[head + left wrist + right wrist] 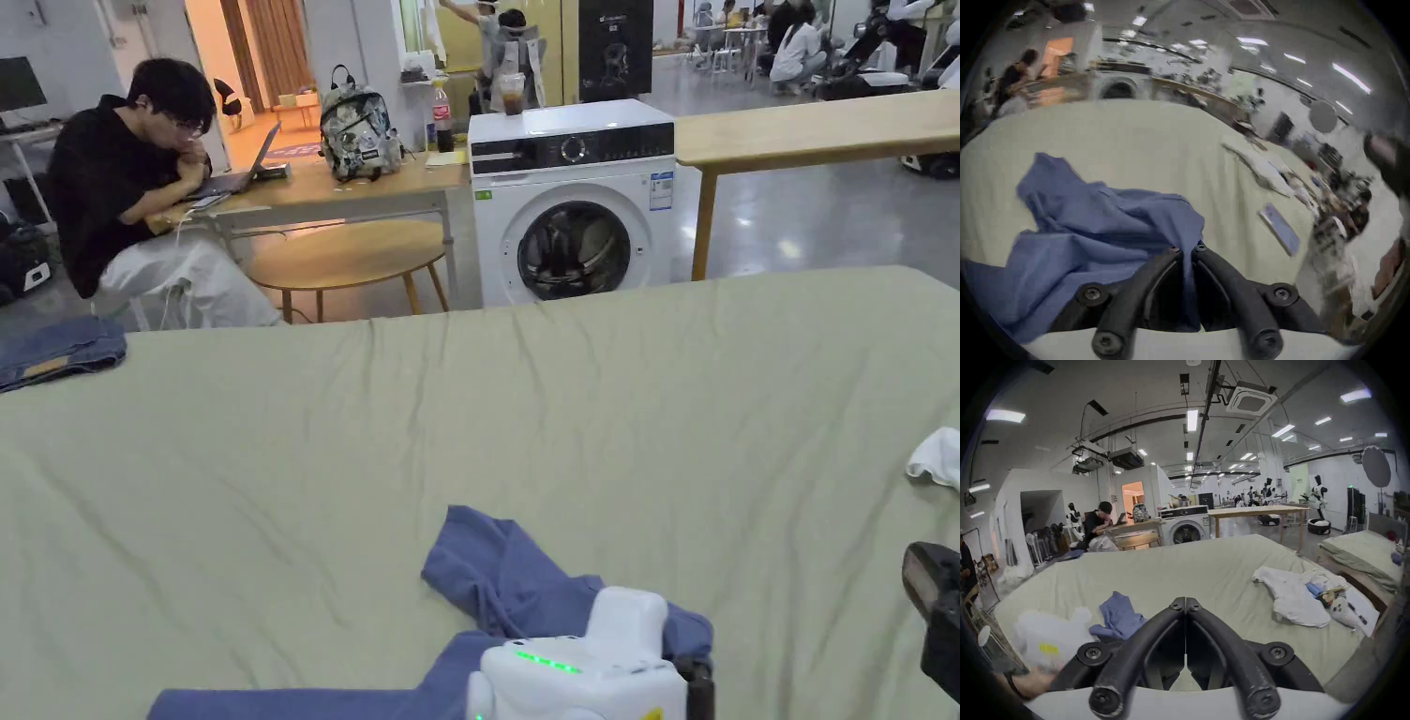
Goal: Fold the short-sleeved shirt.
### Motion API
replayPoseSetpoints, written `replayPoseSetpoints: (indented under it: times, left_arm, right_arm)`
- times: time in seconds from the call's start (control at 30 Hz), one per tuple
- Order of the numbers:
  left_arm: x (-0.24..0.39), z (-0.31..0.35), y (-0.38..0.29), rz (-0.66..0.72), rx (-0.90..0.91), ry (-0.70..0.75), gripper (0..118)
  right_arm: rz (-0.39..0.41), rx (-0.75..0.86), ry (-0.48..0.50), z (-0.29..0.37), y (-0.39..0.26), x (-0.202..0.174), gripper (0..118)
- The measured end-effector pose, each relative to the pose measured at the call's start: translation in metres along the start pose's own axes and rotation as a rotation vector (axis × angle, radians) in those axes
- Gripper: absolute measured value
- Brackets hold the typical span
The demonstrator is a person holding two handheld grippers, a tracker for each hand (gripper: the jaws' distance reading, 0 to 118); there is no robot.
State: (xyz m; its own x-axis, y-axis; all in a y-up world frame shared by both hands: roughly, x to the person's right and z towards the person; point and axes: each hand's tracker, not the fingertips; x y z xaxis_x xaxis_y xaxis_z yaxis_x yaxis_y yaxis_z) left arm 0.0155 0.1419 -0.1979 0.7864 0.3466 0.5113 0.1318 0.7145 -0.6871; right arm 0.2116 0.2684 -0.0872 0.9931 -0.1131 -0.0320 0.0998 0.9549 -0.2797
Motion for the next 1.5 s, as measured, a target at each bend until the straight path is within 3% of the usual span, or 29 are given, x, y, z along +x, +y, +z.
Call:
replayPoseSetpoints:
  times: [0.13, 0.17, 0.2, 0.23, 0.27, 0.37, 0.53, 0.63, 0.7, 0.77, 0.93, 1.23, 1.27, 1.3, 1.33, 1.5]
  left_arm:
    - [0.063, -0.014, -0.01, -0.076, -0.008, -0.148, 0]
    - [0.067, -0.011, -0.011, -0.086, 0.001, -0.163, 5]
    - [0.073, -0.009, -0.014, -0.086, 0.009, -0.16, 19]
    - [0.074, -0.004, -0.015, -0.095, 0.022, -0.16, 43]
    - [0.073, 0.002, -0.015, -0.097, 0.024, -0.177, 57]
    - [0.047, 0.043, -0.012, -0.027, 0.111, -0.181, 55]
    - [-0.017, 0.174, -0.001, -0.014, 0.374, 0.099, 53]
    - [-0.036, 0.259, -0.009, -0.073, 0.575, 0.328, 32]
    - [-0.041, 0.3, -0.017, -0.09, 0.618, 0.475, 29]
    - [-0.043, 0.333, -0.029, -0.114, 0.646, 0.522, 0]
    - [-0.052, 0.364, -0.053, -0.061, 0.594, 0.62, 0]
    - [-0.091, 0.324, -0.04, -0.061, 0.411, 0.594, 0]
    - [-0.102, 0.315, -0.035, -0.032, 0.342, 0.589, 19]
    - [-0.118, 0.304, -0.029, -0.008, 0.262, 0.546, 46]
    - [-0.134, 0.291, -0.025, 0.025, 0.226, 0.515, 56]
    - [-0.219, 0.22, -0.017, 0.216, 0.079, 0.42, 54]
  right_arm:
    - [-0.029, -0.009, -0.024, 0.004, -0.004, 0.014, 0]
    - [-0.034, -0.011, -0.027, 0.004, -0.005, 0.016, 0]
    - [-0.035, -0.013, -0.032, 0.005, -0.006, 0.017, 0]
    - [-0.033, -0.015, -0.035, 0.005, -0.007, 0.018, 0]
    - [-0.031, -0.017, -0.034, 0.005, -0.007, 0.018, 0]
    - [-0.016, -0.014, -0.033, 0.007, -0.007, 0.017, 0]
    - [0.014, 0.018, 0.017, 0.012, -0.002, 0.009, 0]
    - [0.066, 0.022, 0.037, 0.013, 0.002, -0.002, 0]
    - [0.074, 0.023, 0.058, 0.014, 0.003, -0.009, 0]
    - [0.06, 0.023, 0.11, 0.015, 0.002, -0.015, 0]
    - [0.06, 0.017, 0.151, 0.016, -0.002, -0.028, 0]
    - [0.056, -0.013, 0.172, 0.01, -0.008, -0.031, 0]
    - [0.055, -0.018, 0.169, 0.01, -0.01, -0.029, 0]
    - [0.051, -0.024, 0.164, 0.01, -0.012, -0.026, 0]
    - [0.04, -0.034, 0.158, 0.009, -0.015, -0.023, 0]
    - [-0.023, -0.093, 0.136, 0.0, -0.03, -0.007, 0]
